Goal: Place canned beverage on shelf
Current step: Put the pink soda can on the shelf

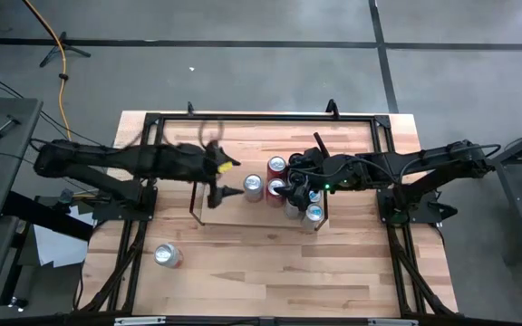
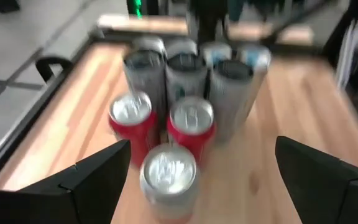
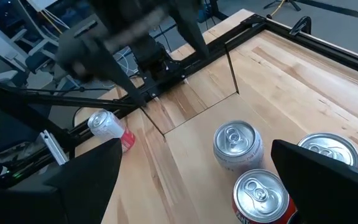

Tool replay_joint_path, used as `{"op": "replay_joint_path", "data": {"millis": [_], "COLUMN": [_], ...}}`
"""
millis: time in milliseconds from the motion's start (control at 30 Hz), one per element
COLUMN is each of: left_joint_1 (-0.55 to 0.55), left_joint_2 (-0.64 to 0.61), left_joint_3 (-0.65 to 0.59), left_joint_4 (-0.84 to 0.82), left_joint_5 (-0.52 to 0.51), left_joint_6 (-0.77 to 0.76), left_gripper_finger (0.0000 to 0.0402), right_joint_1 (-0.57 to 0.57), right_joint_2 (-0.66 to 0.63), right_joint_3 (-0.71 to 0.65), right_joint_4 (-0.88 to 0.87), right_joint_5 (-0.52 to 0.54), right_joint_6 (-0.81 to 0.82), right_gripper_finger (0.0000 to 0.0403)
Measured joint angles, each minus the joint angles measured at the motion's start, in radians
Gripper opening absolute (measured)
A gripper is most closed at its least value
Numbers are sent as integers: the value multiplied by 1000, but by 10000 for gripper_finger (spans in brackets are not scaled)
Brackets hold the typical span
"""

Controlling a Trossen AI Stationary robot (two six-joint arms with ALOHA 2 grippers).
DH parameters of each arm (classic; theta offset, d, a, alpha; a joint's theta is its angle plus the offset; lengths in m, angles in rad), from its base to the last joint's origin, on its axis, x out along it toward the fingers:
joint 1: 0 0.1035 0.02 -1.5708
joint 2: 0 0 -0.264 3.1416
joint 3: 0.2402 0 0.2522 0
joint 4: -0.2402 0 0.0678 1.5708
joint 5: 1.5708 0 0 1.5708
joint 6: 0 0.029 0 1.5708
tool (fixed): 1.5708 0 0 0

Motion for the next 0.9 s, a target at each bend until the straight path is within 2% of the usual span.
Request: {"op": "replay_joint_path", "data": {"millis": [267,433,633,900], "left_joint_1": [-16,-15,3,5], "left_joint_2": [159,229,318,378], "left_joint_3": [-20,-19,-19,-19], "left_joint_4": [10,31,58,135], "left_joint_5": [-7,-86,-61,-85], "left_joint_6": [40,120,128,135], "left_gripper_finger": [355,355,355,355], "right_joint_1": [18,18,15,15], "right_joint_2": [-28,-30,-30,-30], "right_joint_3": [1,1,1,1], "right_joint_4": [-2,-10,-11,-18], "right_joint_5": [-2,-4,-4,-4], "right_joint_6": [0,-20,-26,-26], "right_gripper_finger": [399,399,399,399]}}
